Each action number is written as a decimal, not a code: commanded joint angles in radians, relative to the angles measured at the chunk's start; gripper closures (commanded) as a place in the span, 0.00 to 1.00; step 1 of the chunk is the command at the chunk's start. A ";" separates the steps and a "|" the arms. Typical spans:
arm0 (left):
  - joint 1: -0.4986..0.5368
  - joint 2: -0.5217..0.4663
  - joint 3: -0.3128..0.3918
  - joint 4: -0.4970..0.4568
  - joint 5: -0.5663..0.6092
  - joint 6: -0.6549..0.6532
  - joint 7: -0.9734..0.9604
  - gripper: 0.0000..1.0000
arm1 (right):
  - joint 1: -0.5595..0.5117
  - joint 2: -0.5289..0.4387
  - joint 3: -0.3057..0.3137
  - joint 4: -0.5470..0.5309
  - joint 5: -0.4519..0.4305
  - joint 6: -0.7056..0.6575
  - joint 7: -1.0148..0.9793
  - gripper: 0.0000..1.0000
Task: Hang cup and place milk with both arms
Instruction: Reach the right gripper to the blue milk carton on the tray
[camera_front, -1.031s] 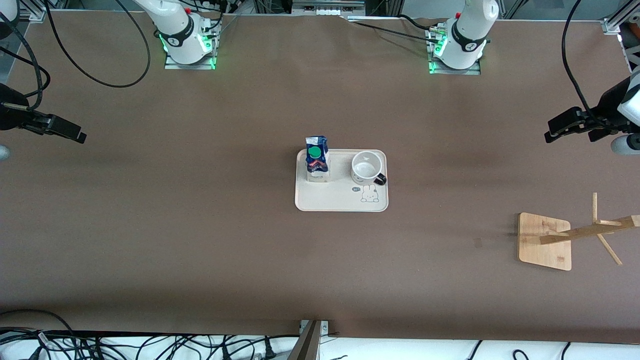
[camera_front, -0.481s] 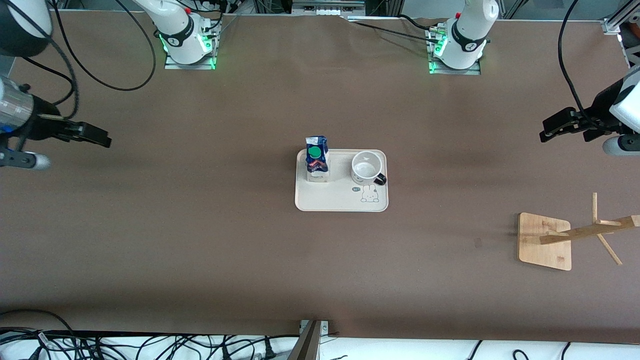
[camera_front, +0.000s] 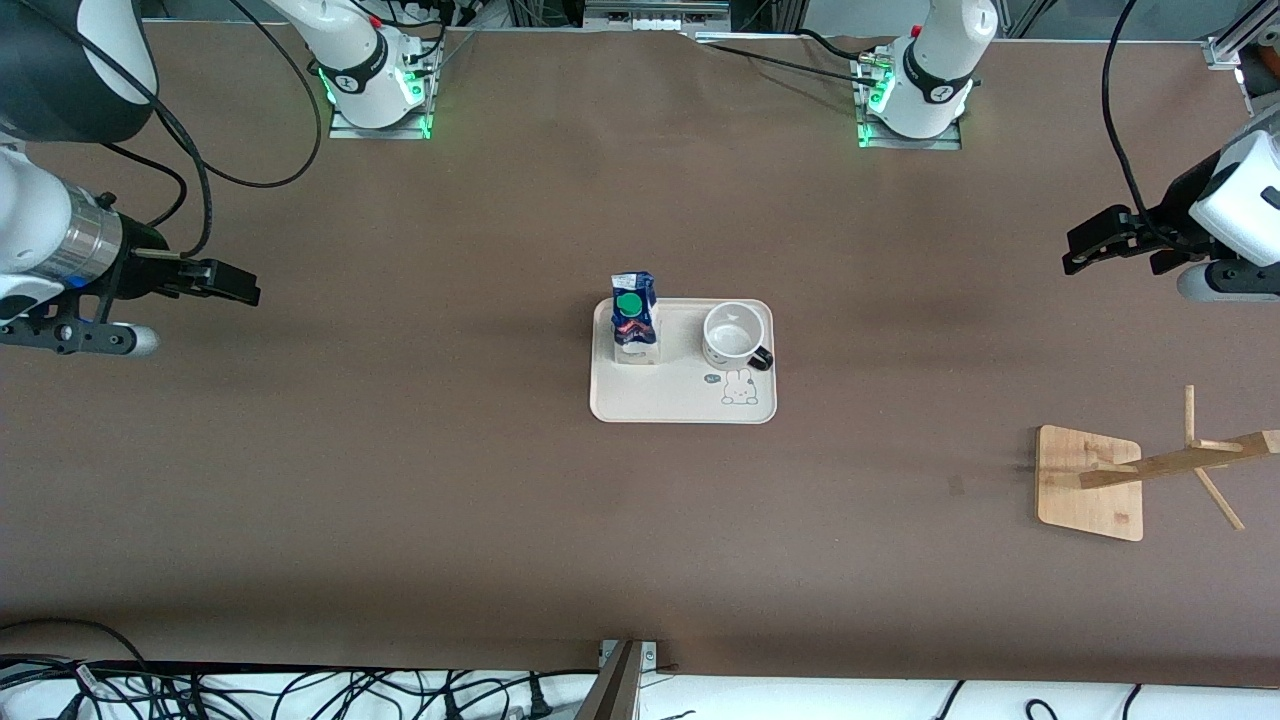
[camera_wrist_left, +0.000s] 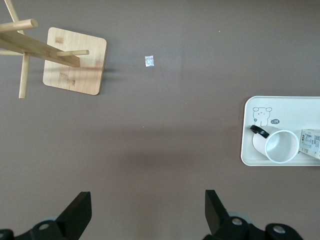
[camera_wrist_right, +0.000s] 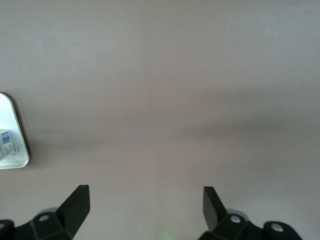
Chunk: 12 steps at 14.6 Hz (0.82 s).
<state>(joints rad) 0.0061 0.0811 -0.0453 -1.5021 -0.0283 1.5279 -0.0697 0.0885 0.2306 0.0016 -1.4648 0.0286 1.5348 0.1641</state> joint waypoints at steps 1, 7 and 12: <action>-0.012 -0.033 0.005 -0.032 -0.001 -0.005 0.001 0.00 | 0.045 0.036 0.001 0.007 0.034 0.043 -0.035 0.00; -0.021 -0.067 -0.005 -0.072 0.001 0.000 0.001 0.00 | 0.131 0.108 0.000 0.006 0.160 0.182 -0.018 0.00; -0.023 -0.061 -0.011 -0.070 0.002 0.015 0.002 0.00 | 0.184 0.136 0.000 0.006 0.209 0.244 0.041 0.00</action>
<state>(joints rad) -0.0140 0.0419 -0.0531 -1.5465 -0.0283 1.5276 -0.0697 0.2466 0.3583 0.0079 -1.4650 0.1952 1.7574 0.1719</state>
